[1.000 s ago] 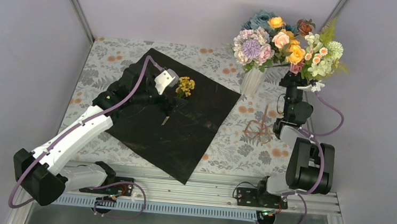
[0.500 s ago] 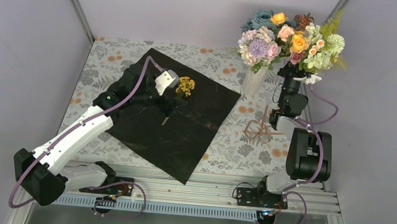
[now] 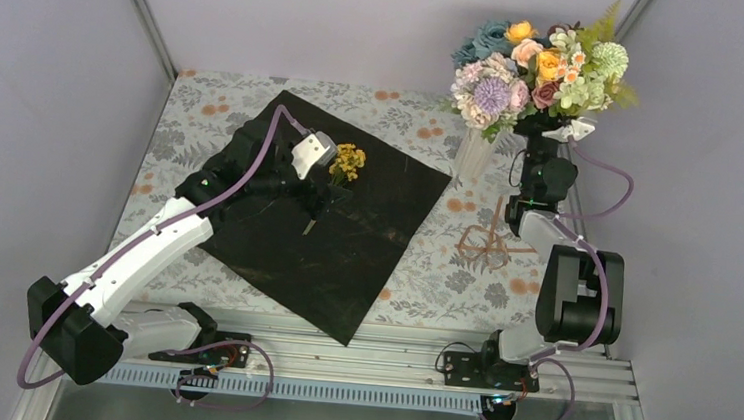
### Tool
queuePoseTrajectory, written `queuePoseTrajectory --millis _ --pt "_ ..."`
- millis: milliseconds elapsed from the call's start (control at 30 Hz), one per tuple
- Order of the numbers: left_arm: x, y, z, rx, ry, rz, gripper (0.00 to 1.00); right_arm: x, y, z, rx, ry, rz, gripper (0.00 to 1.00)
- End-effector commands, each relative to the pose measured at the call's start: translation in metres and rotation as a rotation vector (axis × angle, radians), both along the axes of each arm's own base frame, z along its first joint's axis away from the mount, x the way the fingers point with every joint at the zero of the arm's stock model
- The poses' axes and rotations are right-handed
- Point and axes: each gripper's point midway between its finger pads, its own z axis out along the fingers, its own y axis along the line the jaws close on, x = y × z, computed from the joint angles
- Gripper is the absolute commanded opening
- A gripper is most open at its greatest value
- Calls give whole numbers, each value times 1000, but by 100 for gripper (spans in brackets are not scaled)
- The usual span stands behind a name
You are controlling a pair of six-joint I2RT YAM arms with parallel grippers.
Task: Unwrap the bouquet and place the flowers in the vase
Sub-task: Insert the fake flower into the vase.
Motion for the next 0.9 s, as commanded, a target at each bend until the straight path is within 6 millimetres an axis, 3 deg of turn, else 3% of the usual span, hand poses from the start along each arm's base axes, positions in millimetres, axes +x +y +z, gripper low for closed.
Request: queuePoseTrajectory --millis 0,233,633,700,733,867 --pt "-2 1 4 -15 -25 -15 100 -4 5 4 -32 -14 -7 4" --pt "-2 1 5 -14 -30 -14 100 3 3 -26 1 45 -1 4" --pt "-1 1 4 -13 -26 -13 100 36 18 -85 -43 243 51 4" --pt "-1 1 3 -10 -24 -11 100 39 20 -87 -46 256 58 4" --pt "-1 1 3 -10 -23 -12 100 44 20 -98 -46 284 60 4" --pt "-1 1 4 -11 -26 -12 100 48 20 -110 -40 313 55 4"
